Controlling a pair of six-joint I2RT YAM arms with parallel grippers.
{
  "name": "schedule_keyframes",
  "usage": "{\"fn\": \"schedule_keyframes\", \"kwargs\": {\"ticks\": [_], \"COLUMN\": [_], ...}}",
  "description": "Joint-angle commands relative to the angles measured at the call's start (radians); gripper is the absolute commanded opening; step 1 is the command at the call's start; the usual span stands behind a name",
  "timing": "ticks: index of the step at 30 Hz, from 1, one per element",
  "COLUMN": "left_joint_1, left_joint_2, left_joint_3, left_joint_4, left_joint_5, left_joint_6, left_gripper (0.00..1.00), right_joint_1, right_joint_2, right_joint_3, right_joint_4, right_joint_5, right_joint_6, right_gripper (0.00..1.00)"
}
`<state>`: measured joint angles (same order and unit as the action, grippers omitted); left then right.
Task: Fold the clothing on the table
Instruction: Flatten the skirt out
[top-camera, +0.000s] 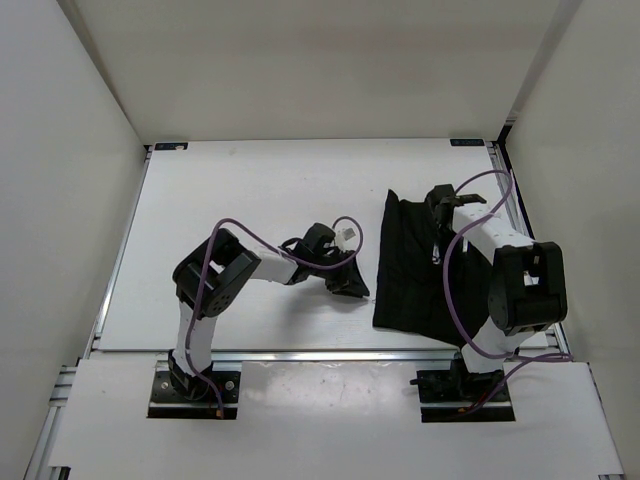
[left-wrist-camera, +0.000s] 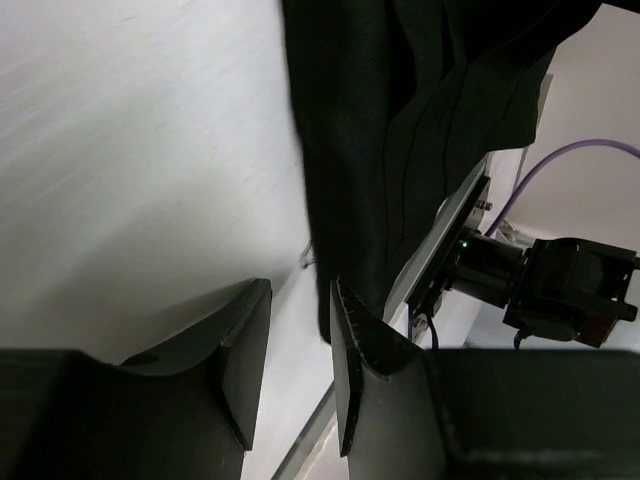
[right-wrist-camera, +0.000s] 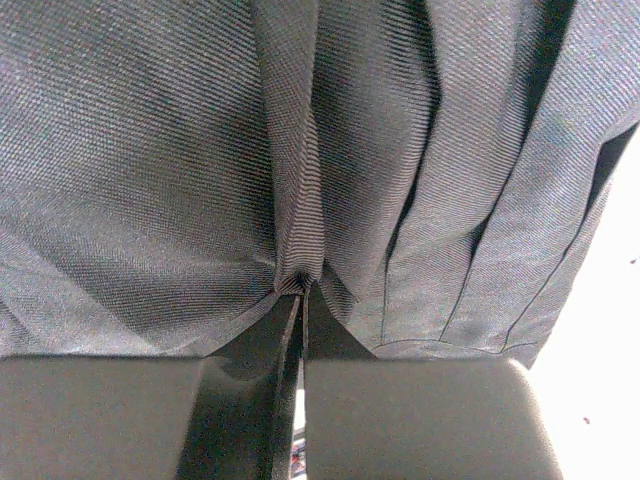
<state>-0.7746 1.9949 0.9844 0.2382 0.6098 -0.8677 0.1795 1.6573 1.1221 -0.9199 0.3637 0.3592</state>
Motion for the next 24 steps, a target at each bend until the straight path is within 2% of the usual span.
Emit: {"fn": "schedule_keyframes", "kwargs": {"ticks": [1,17,18,19,21,22,24], "left_joint_1": [-0.034,-0.146,-0.152,-0.150,-0.155,-0.157,-0.140], "left_joint_2": [0.022,0.185,0.191,0.208,0.214,0.216,0.200], "left_joint_3": [0.040,0.161,0.168,0.177,0.192,0.195,0.185], "left_joint_4": [-0.033,-0.031,-0.028,-0.036,-0.039,-0.039,-0.049], "left_joint_5": [-0.035,0.002,0.002,0.013,0.001,0.007,-0.007], "left_joint_6": [0.032,0.021,0.019,0.025,0.025,0.024,0.024], "left_gripper": [0.41,0.41,0.38,0.30,0.13,0.00,0.00], "right_joint_1": [0.017,-0.009,-0.011,-0.008,-0.020,-0.015,-0.031], "right_joint_2": [-0.021,-0.062,-0.074,-0.085,-0.102,-0.119,-0.140], "right_joint_3": [0.024,0.024,0.021,0.013,0.008,0.001,-0.011], "right_joint_4": [-0.046,-0.056,-0.057,-0.056,-0.059,-0.053,-0.042], "right_joint_5": [0.004,0.000,-0.003,-0.005,-0.009,-0.018,-0.034], "right_joint_6": [0.009,0.017,0.012,0.014,0.014,0.012,0.004], "right_gripper": [0.00,0.00,0.00,0.00,0.00,0.00,0.00]}}
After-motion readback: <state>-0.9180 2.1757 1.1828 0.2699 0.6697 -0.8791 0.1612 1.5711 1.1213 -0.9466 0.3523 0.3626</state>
